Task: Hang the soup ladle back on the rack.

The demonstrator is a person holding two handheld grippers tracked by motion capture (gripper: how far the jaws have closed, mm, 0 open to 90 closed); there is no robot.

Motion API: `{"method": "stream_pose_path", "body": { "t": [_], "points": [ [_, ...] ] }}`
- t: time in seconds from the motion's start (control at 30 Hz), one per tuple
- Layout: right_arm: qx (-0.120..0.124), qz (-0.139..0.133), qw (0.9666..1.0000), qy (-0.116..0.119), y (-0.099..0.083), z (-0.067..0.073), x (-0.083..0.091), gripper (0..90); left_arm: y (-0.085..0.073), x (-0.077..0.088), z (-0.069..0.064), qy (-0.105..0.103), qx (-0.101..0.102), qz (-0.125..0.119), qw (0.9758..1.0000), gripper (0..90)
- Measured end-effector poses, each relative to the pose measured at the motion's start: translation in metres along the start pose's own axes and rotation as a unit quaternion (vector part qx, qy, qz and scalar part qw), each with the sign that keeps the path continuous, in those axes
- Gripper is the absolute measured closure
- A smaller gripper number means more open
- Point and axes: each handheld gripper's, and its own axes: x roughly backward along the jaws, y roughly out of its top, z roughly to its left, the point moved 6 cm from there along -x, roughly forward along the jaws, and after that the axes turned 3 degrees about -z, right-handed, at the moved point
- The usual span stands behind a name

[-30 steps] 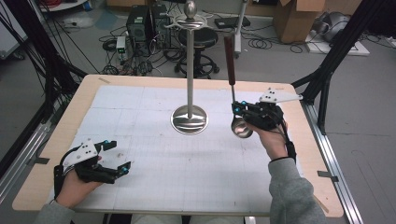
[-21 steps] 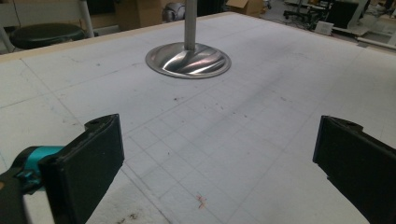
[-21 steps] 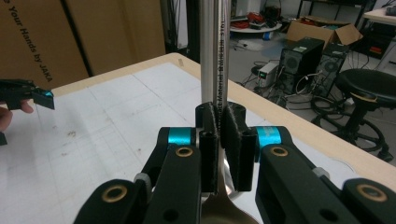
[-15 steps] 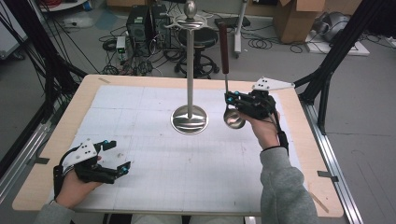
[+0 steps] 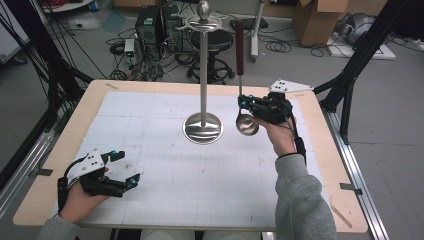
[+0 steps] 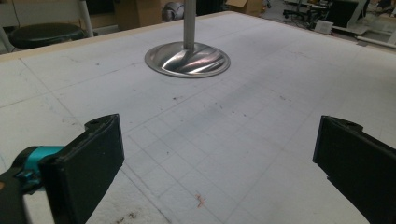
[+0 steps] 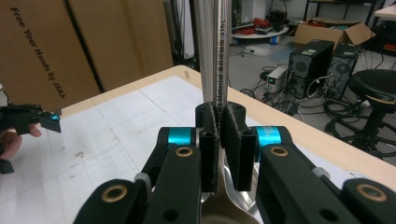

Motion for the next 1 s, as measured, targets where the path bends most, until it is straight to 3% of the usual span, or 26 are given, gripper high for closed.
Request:
{"method": "stream_pose_path", "body": {
  "t": [0.7, 1.0],
  "points": [
    [0.0, 0.012, 0.9998, 0.015, 0.0, 0.006, -0.018, 84.6, 0.0, 0.001, 0.0, 0.0, -0.002, 0.001, 1.0, 2.5],
    [0.004, 0.018, 0.9998, 0.012, 0.001, 0.009, -0.025, 84.6, 0.0, 0.001, 0.0, 0.0, -0.003, 0.002, 1.0, 2.5]
  ]
}}
